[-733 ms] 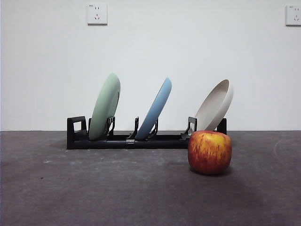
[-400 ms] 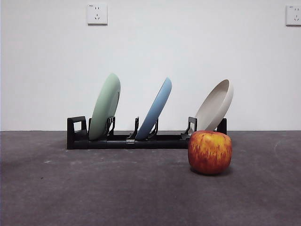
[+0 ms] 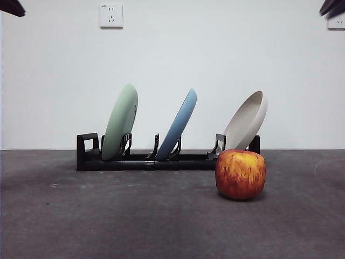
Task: Take the green plate from the plate rack,put the plate on the table,take the apple from the table,put the apple in the plate
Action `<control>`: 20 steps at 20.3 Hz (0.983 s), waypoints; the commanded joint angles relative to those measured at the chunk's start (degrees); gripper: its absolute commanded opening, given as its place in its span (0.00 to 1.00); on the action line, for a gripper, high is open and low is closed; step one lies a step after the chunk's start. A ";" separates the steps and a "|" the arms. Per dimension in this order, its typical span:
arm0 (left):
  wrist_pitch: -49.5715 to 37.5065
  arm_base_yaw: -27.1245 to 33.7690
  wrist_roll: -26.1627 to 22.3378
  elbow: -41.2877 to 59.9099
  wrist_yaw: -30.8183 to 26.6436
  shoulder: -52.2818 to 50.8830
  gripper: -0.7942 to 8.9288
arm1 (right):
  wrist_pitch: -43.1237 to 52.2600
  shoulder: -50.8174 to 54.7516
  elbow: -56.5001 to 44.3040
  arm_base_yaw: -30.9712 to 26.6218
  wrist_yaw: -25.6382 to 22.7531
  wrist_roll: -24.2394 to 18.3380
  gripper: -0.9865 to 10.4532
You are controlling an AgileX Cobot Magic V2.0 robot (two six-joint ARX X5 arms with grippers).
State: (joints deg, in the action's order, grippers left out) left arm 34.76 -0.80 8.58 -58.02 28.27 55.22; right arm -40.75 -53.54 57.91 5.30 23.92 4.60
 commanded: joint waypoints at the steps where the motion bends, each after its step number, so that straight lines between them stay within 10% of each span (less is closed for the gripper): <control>1: -0.92 -0.02 -1.09 -1.90 0.35 2.47 0.45 | -0.39 -0.76 0.15 0.02 0.17 -0.57 0.37; 20: -4.46 -9.46 -1.31 -45.44 -2.08 52.04 0.46 | -0.44 -0.90 0.15 0.02 0.17 0.52 0.36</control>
State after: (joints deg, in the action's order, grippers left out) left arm 30.11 -10.11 7.94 -103.63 26.13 106.61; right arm -41.52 -54.39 57.91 5.28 24.01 4.71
